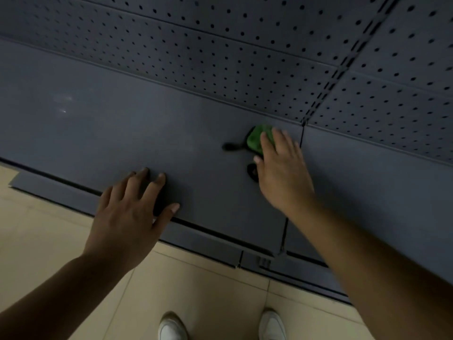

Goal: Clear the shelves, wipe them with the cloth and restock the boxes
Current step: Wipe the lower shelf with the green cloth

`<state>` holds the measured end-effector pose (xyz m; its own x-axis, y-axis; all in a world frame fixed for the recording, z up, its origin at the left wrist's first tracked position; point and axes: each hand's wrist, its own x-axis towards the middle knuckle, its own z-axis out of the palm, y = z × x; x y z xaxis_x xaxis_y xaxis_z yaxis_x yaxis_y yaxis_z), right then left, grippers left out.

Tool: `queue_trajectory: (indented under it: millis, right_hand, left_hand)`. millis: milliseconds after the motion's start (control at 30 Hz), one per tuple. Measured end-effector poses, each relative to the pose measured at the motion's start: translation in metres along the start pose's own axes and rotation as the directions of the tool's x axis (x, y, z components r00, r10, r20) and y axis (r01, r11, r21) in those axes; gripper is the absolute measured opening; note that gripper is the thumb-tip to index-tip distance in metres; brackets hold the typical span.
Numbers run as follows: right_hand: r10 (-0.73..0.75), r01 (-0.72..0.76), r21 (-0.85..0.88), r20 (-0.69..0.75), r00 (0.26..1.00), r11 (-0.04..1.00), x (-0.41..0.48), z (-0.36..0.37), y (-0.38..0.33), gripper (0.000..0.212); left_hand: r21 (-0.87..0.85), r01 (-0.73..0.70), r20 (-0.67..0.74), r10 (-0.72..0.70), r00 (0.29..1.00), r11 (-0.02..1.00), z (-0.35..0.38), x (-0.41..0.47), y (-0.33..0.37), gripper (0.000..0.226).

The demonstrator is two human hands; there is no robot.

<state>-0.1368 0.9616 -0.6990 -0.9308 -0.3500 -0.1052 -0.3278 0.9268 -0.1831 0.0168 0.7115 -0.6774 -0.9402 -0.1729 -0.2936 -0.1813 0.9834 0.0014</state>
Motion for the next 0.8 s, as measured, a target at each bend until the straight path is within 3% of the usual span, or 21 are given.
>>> queue_trajectory:
  millis: [267, 400, 567, 800]
  right_hand:
    - [0.143, -0.143, 0.007, -0.016, 0.990, 0.990, 0.072, -0.003, -0.016, 0.056]
    - [-0.043, 0.044, 0.020, -0.023, 0.999, 0.999, 0.060, 0.009, -0.058, 0.056]
    - [-0.339, 0.339, 0.112, -0.014, 0.941, 0.934, -0.001, 0.023, -0.100, 0.057]
    - [-0.402, 0.391, 0.206, 0.012, 0.916, 0.897, -0.099, 0.019, -0.071, 0.065]
  left_hand:
    - [0.000, -0.007, -0.010, 0.007, 1.000, 1.000, 0.004, 0.001, -0.002, 0.075]
    - [-0.009, -0.020, -0.023, 0.020, 1.000, 1.000, 0.006, 0.002, -0.004, 0.074]
    - [-0.019, -0.045, -0.048, 0.044, 0.998, 0.999, 0.004, 0.003, -0.005, 0.072]
    - [-0.020, -0.066, -0.047, 0.065, 0.997, 0.998, 0.004, 0.002, -0.008, 0.075]
